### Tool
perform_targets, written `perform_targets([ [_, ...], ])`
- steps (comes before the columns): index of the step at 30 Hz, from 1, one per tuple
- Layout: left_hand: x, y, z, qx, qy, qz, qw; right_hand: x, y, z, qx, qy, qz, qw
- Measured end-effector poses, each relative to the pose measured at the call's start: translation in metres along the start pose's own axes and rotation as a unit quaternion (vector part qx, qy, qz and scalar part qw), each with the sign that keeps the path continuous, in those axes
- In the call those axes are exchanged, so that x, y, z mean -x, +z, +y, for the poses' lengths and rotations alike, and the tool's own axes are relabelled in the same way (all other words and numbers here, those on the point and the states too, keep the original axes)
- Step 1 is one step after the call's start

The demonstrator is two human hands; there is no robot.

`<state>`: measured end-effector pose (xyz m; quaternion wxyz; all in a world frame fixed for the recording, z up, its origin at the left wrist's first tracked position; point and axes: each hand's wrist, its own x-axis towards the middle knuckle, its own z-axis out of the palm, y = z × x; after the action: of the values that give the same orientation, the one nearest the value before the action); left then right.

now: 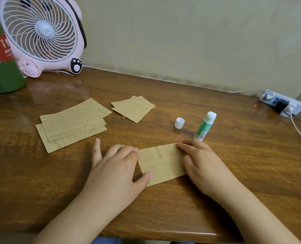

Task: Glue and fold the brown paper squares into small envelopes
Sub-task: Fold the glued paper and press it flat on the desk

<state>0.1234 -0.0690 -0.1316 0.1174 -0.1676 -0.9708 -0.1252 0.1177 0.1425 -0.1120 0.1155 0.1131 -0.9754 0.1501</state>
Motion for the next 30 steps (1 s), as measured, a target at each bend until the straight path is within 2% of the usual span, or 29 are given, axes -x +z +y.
perform_targets([
  [2,0.001,0.002,-0.001,-0.002,-0.001,-0.011,1.000,-0.002,0.001,-0.003,0.015,0.013,0.005,1.000],
  [6,0.000,-0.007,0.005,0.004,-0.014,-0.042,0.999,-0.003,0.013,-0.020,0.035,-0.059,-0.013,0.998],
  [11,0.004,-0.010,0.004,0.016,-0.008,-0.044,0.999,0.000,-0.001,0.004,0.053,0.012,0.000,0.999],
  [21,0.010,-0.005,0.006,-0.029,0.011,0.034,0.999,0.029,0.007,-0.025,0.011,-0.025,0.002,1.000],
  [24,0.023,-0.010,0.016,-0.026,0.021,0.043,0.999,0.019,0.011,-0.025,0.006,-0.026,-0.015,1.000],
  [27,0.038,-0.010,0.026,-0.010,0.053,0.055,0.997,0.006,0.012,-0.022,-0.034,-0.066,-0.052,0.996],
  [29,0.042,-0.015,0.031,-0.003,0.077,0.029,0.997,0.001,0.009,-0.019,-0.049,-0.094,-0.080,0.991],
  [30,0.038,-0.021,0.033,0.003,0.078,-0.010,0.997,-0.002,0.007,-0.019,-0.059,-0.103,-0.093,0.989],
])
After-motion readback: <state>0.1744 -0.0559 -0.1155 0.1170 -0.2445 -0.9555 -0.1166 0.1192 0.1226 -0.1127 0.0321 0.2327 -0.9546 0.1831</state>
